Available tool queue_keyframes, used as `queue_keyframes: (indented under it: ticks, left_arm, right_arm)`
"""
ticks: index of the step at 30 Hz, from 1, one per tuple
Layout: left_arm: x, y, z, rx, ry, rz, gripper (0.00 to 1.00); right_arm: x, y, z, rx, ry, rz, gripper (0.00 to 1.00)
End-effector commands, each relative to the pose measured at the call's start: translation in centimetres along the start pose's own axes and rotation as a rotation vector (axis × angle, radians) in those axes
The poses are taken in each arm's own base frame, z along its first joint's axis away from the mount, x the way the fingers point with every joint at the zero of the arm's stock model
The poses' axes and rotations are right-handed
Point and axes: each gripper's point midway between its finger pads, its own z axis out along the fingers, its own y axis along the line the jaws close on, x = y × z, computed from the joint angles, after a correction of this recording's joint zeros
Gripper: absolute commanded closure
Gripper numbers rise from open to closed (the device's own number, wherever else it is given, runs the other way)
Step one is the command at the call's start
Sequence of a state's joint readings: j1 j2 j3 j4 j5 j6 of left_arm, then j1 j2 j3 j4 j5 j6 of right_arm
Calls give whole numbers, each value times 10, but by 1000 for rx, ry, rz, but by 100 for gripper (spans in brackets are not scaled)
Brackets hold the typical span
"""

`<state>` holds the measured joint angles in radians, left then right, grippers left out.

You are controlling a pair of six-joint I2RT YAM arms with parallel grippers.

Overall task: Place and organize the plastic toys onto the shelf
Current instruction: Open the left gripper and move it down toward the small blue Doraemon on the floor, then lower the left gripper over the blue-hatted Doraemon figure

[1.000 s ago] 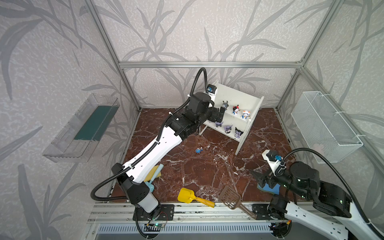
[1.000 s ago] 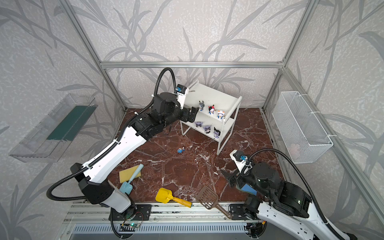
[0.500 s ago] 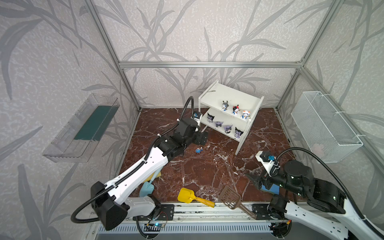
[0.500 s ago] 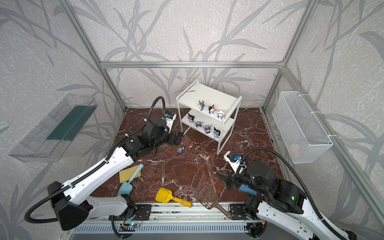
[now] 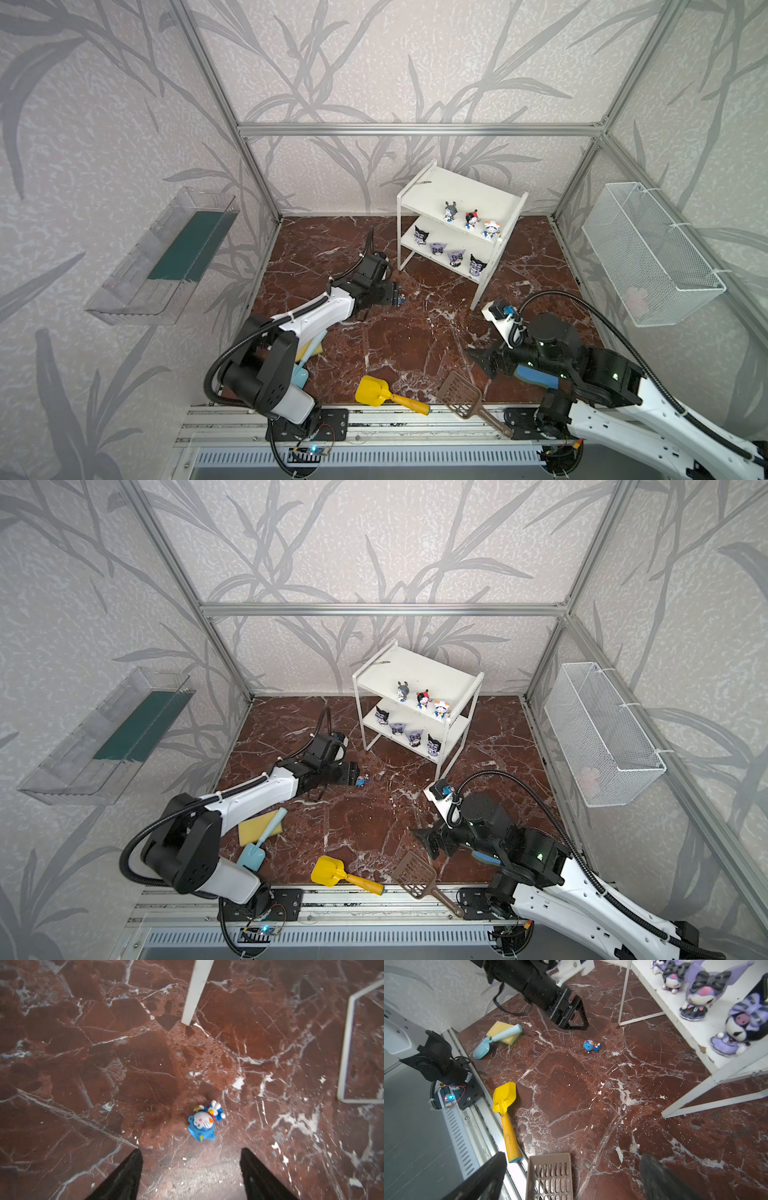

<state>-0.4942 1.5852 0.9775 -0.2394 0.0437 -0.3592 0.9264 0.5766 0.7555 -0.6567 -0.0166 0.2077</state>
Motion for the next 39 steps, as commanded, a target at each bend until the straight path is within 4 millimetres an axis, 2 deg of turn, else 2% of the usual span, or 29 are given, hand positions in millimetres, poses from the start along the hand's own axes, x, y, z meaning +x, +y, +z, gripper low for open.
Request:
queue_keyframes:
  ticks: [1,5,10,16,23,26,39]
  left_arm:
    - [-27,6,13,-75,-14,-34,33]
    - [-32,6,36,-113,48,6,41]
    - [-30,6,50,-134,99,7,44]
    - [-16,4,59,-129,138,20,55]
    - [-13,-16,69,-26,129,44,60]
    - [-10,-22,75,9,134,42,68]
    - [11,-41,81,71,159,28,80]
  right_arm:
    - [-2,-2,-10,10,-25,21,1]
    - [2,-5,-15,25,-26,25,1]
    - [3,-7,-17,31,-35,29,1]
    - [4,-8,-15,38,-36,23,1]
    - [4,-9,-15,38,-36,23,1]
    - [4,-9,-17,39,-43,26,1]
    - [4,-9,-20,40,-55,29,1]
